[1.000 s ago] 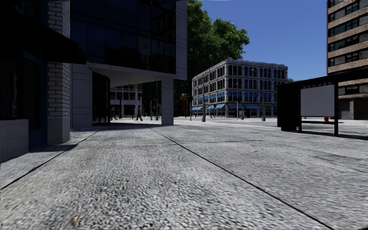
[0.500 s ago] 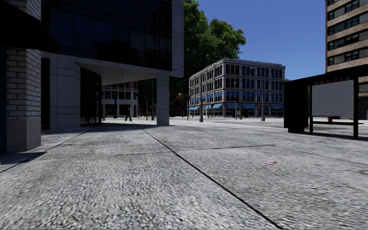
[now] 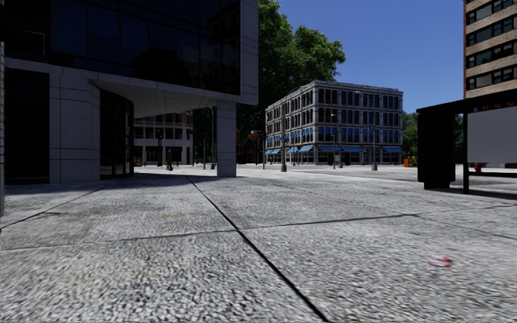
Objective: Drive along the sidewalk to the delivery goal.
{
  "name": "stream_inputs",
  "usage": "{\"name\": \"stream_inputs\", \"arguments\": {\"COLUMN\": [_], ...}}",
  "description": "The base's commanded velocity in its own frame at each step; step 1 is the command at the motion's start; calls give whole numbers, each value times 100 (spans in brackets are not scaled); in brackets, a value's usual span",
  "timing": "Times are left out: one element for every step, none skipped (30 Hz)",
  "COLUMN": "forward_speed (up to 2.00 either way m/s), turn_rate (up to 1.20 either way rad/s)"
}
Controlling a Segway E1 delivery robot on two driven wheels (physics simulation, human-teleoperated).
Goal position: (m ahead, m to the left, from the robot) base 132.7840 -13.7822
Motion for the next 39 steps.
{"name": "stream_inputs", "arguments": {"forward_speed": [200, 200, 200, 200, 200, 200, 200, 200, 200, 200, 200, 200, 200, 200, 200, 200, 200, 200, 200, 200, 200, 200, 200, 200, 200, 200, 200, 200, 200, 200, 200, 200, 200, 200, 200, 200, 200, 200, 200], "turn_rate": [0, 0, 0, 0, 0, 0, 0, 0, 0, 0, 0, 0, 0, 0, 0, 0, 0, 0, 0, 0, 0, 0, 0, 0, 0, 0, 0, 0, 0, 0, 0, 0, 0, 0, 0, 0, 0, 0, 0]}}
